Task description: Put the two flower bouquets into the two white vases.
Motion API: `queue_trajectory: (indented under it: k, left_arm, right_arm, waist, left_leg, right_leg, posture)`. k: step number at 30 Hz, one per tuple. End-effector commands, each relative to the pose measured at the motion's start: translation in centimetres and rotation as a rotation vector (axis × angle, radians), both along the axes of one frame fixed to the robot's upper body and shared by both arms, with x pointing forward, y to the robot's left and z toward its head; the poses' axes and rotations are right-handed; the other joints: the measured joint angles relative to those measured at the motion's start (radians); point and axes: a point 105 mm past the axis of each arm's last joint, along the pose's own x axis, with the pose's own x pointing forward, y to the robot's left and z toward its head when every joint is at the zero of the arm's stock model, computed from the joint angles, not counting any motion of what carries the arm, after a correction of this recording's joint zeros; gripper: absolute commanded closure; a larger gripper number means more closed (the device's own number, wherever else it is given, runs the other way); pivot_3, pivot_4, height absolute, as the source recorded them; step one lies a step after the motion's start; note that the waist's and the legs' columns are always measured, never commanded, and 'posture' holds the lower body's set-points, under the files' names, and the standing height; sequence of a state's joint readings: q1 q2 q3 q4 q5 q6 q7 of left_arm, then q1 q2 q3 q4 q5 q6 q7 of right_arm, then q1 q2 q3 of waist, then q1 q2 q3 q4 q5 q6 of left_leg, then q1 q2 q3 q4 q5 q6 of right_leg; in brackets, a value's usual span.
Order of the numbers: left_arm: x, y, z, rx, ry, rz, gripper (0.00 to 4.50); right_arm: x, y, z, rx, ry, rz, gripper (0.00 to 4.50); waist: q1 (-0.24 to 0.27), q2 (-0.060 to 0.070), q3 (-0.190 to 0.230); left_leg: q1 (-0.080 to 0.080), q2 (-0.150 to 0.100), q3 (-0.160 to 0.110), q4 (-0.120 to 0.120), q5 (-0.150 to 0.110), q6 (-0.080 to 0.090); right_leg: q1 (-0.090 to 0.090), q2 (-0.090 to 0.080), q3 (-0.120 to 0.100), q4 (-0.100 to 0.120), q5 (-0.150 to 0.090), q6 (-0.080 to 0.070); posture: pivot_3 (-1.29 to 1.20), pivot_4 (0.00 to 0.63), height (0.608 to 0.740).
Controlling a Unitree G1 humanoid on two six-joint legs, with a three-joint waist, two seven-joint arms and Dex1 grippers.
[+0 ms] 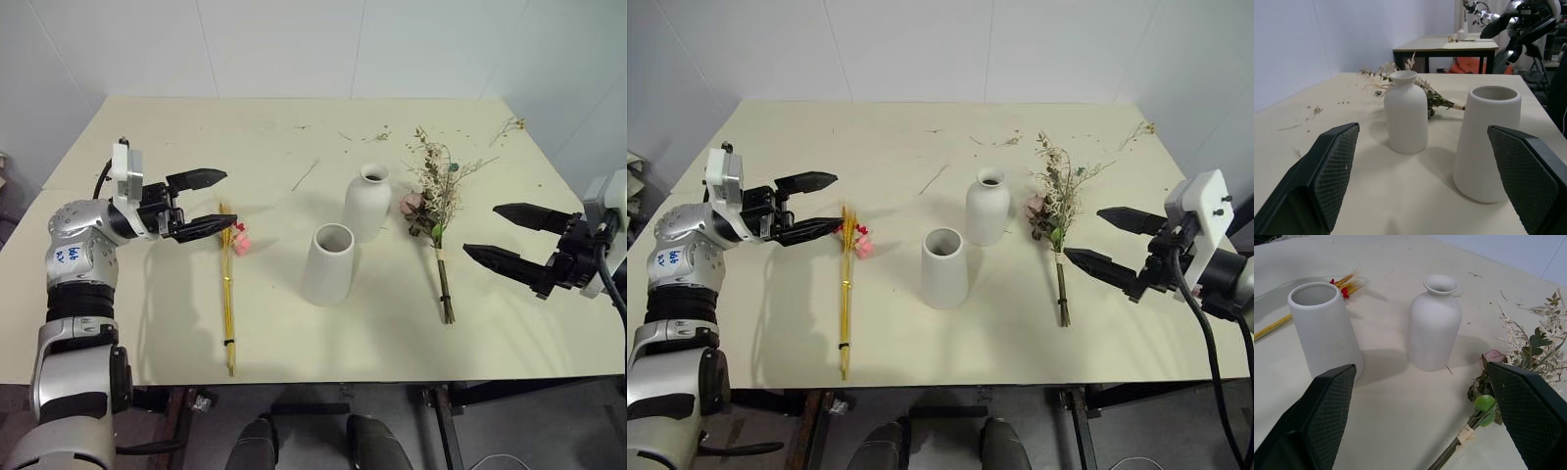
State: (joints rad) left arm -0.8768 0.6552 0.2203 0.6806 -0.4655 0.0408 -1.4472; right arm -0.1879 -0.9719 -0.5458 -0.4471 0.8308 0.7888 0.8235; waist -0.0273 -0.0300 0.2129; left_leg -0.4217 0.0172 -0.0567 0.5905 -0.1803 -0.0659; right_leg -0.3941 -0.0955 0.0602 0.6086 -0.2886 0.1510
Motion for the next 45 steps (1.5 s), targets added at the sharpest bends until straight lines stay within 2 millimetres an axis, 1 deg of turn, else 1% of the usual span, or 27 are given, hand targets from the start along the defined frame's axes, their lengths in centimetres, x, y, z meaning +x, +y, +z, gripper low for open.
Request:
queue_trajectory:
  k: [1, 8, 11, 15, 18, 21, 23, 28, 34, 37, 39, 41, 42, 45]
  left_arm:
    - [-0.2, -0.3, 1.4, -0.005, -0.056, -0.025, 0.01]
    - [-0.2, -0.8, 1.4, -0.024, -0.04, -0.063, 0.01]
    - [-0.1, -1.0, 1.6, -0.029, -0.048, -0.072, 0.01]
    - [-0.3, -0.8, 2.2, -0.027, -0.07, -0.088, 0.01]
    - [-0.5, -1.0, 2.6, -0.015, -0.084, -0.106, 0.01]
    - [-1.0, -1.3, 3.2, -0.02, -0.094, -0.135, 0.01]
    - [-1.1, -1.2, 3.6, -0.025, -0.1, -0.136, 0.01]
    - [-0.8, -0.9, 4.5, -0.017, -0.1, -0.107, 0.01]
    - [-0.6, -0.7, 5.2, 0.009, -0.11, -0.106, 0.01]
    - [-0.5, -0.6, 5.6, -0.002, -0.113, -0.092, 0.0]
    - [-0.4, -0.6, 5.3, 0.011, -0.105, -0.091, 0.0]
    - [-0.5, -0.6, 5.2, 0.017, -0.104, -0.092, 0.0]
    - [-0.5, -0.5, 5.2, 0.017, -0.105, -0.09, 0.0]
    - [-0.5, -0.4, 5.3, 0.018, -0.107, -0.087, 0.0]
  right_arm:
    - [-0.3, 0.7, 1.2, -0.004, -0.057, 0.017, 0.0]
    - [0.5, 0.2, 0.1, -0.002, 0.002, -0.061, 0.0]
    - [1.3, 0.1, -1.4, -0.045, 0.09, -0.115, 0.0]
    - [3.3, -0.1, -3.0, -0.106, 0.173, -0.213, 0.0]
    - [5.7, -1.1, -4.7, -0.132, 0.241, -0.324, 0.0]
    - [7.5, -1.8, -6.2, -0.128, 0.301, -0.394, 0.0]
    - [8.6, -2.3, -7.7, -0.139, 0.353, -0.431, 0.0]
    - [10.3, -2.2, -9.4, -0.141, 0.41, -0.453, 0.0]
    - [11.4, -1.7, -10.9, -0.162, 0.43, -0.46, 0.0]
    - [11.8, -1.9, -11.4, -0.149, 0.446, -0.489, 0.58]
    - [11.9, -1.5, -11.3, -0.147, 0.438, -0.479, 1.16]
    - [12.0, -1.5, -11.2, -0.145, 0.421, -0.487, 1.86]
    - [12.0, -1.6, -11.0, -0.144, 0.409, -0.494, 2.13]
    - [12.1, -1.8, -10.0, -0.128, 0.374, -0.506, 3.21]
  waist:
    - [0.001, 0.0, 0.0]
    - [0.002, 0.0, 0.0]
    - [0.0, 0.0, 0.0]
    - [-0.002, 0.0, 0.0]
    - [-0.002, 0.0, 0.0]
    - [0.0, 0.0, 0.0]
    - [0.0, 0.0, 0.0]
    - [0.0, 0.0, 0.0]
    - [-0.002, 0.0, 0.0]
    - [-0.005, 0.0, 0.0]
    - [-0.004, 0.0, 0.0]
    - [-0.004, 0.0, 0.0]
    - [-0.003, 0.0, 0.0]
    - [-0.002, 0.0, 0.0]
  left_leg:
    - [0.0, 0.0, 0.0, 0.0, 0.0, 0.0]
    - [0.0, 0.0, 0.0, 0.0, 0.0, 0.0]
    - [0.0, 0.0, 0.0, 0.0, 0.0, 0.0]
    - [0.0, 0.0, 0.0, 0.0, 0.0, 0.0]
    - [0.0, 0.0, 0.0, 0.0, 0.0, 0.0]
    - [0.0, 0.0, 0.0, 0.0, 0.0, 0.0]
    - [-0.001, 0.0, 0.0, 0.0, 0.0, 0.0]
    - [-0.002, 0.0, 0.0, -0.001, 0.0, 0.001]
    - [-0.002, 0.0, 0.0, -0.001, 0.0, 0.001]
    - [-0.001, 0.0, 0.0, 0.0, 0.0, 0.001]
    - [-0.001, 0.0, 0.0, 0.0, 0.0, 0.001]
    - [-0.001, 0.0, 0.0, 0.0, 0.0, 0.001]
    - [-0.001, 0.0, 0.0, 0.001, 0.0, 0.001]
    - [-0.001, 0.0, 0.0, 0.001, 0.0, 0.001]
  right_leg:
    - [0.0, 0.0, 0.0, 0.0, 0.0, 0.0]
    - [0.0, 0.0, 0.0, 0.0, 0.0, 0.0]
    - [0.0, 0.0, 0.0, 0.0, 0.0, 0.0]
    - [0.0, 0.0, 0.0, 0.0, -0.001, -0.003]
    - [0.0, 0.0, 0.0, 0.0, -0.002, -0.004]
    - [-0.001, 0.0, 0.0, -0.001, -0.002, -0.004]
    - [-0.001, 0.0, 0.0, -0.001, -0.001, -0.002]
    - [-0.002, 0.0, 0.0, 0.0, -0.001, 0.0]
    - [-0.003, 0.0, 0.0, 0.002, -0.001, 0.0]
    - [-0.003, 0.001, 0.0, 0.003, -0.001, 0.0]
    - [-0.002, 0.001, 0.0, 0.004, -0.001, 0.001]
    - [-0.002, 0.001, 0.0, 0.004, -0.001, 0.001]
    - [-0.002, 0.001, 0.0, 0.004, -0.001, 0.001]
    - [-0.002, 0.0, 0.0, 0.004, -0.001, 0.001]
  posture:
    - [0.0, 0.15, 0.74]
    - [0.0, 0.15, 0.74]
    - [0.0, 0.15, 0.74]
    - [0.0, 0.15, 0.74]
    - [0.0, 0.15, 0.74]
    - [0.0, 0.15, 0.74]
    - [0.0, 0.15, 0.74]
    - [0.0, 0.15, 0.74]
    - [0.0, 0.15, 0.74]
    - [0.0, 0.15, 0.74]
    - [0.0, 0.15, 0.74]
    - [0.0, 0.15, 0.74]
    - [0.0, 0.15, 0.74]
    - [0.0, 0.15, 0.74]
